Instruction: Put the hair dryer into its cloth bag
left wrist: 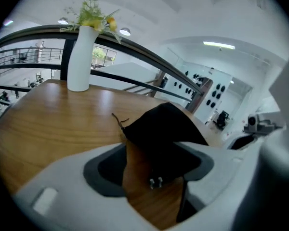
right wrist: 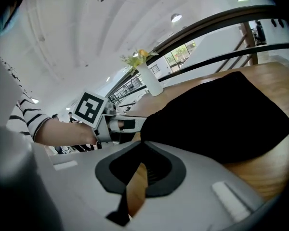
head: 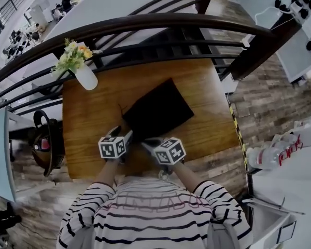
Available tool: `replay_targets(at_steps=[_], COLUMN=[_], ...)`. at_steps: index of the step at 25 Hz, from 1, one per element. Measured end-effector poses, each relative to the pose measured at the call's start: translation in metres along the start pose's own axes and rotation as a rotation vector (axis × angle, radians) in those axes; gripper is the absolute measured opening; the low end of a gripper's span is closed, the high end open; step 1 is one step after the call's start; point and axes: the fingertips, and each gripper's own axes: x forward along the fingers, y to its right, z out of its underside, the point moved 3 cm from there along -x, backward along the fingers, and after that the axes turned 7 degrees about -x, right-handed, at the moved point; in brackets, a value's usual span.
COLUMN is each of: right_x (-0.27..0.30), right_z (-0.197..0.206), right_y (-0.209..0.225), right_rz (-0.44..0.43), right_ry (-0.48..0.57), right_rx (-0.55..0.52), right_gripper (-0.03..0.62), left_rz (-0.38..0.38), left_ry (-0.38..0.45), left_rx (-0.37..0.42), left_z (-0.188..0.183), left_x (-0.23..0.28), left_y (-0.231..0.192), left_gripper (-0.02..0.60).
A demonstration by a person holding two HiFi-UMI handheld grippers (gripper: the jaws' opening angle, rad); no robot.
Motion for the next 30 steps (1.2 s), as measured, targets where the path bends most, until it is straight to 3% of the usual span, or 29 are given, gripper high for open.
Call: replay_targets(at_steps=[6,11,20,24,30], right_x=[0.017,0.018,0.001,-0.024,-0.067], right_z=[0.015,0.025,0.039,0.037,0.024], right_y=[-0.003,-0.007,-0.013,-0.015,-0.009], right_rz=[0.067,0.092,0.145,0.179,0.244], right_ry=[-0.067,-0.103,-0.091,-0.044,0.078], right_rx=[-0.096,-0.124,-0.139,-0.169,-0.188], right_gripper=[0.027,0.151,0.268,0.265,0.199], left_rz=[-0.067,-0.100,-0.142,-0.144,-0.134], left_ry=[0.068,0.119,0.177,0.207,0.261], left_rx=[-0.052,-0.078,-0.112,-0.108,-0.044], left_z=[0.020,0.026,0.040,0.042,0.037], left_x=[-0.033,-0.053,-0.075,-0.084,-0.098], left_y=[-0.011,-0.008,0.005,0.021,0.053], left_gripper=[0.288,0.284,0.268,0.261,0.229])
